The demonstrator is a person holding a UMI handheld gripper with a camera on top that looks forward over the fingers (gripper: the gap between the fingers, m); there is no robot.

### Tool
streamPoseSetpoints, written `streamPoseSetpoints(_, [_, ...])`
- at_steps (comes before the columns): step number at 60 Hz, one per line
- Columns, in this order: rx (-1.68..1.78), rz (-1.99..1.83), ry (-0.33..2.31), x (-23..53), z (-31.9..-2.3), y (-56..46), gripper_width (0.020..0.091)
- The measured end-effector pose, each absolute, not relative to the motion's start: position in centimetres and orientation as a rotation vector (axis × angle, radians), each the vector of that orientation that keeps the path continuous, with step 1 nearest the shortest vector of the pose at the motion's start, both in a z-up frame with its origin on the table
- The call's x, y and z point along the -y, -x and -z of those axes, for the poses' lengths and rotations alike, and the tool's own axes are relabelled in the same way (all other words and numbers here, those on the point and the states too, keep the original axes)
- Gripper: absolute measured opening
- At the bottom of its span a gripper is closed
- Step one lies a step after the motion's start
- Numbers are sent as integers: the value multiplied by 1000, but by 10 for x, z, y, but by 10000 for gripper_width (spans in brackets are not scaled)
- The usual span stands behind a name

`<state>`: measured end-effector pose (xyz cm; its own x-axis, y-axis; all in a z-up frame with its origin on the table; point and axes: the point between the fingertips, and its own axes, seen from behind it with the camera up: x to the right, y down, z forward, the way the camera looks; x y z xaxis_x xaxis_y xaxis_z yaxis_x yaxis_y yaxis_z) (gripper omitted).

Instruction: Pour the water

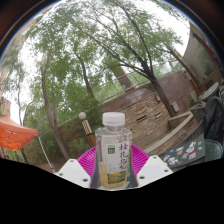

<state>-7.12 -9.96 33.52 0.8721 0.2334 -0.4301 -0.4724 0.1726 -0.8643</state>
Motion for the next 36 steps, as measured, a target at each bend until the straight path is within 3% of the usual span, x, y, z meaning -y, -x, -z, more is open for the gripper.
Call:
streamPoseSetpoints(4, [-142,-240,1315,104,-335,16,463])
streamPoseSetpoints(8, [-142,-38,1392,101,-305,-45,462])
streamPoseSetpoints(17, [-256,158,1618,90,-176,-156,462])
streamPoseSetpoints(22, [-305,174,1679,86,-124,-188,464])
streamPoseSetpoints(28, [-351,154,1717,113,-96,-192,465])
streamPoseSetpoints(36, [-218,246,1700,115,-102,-182,465])
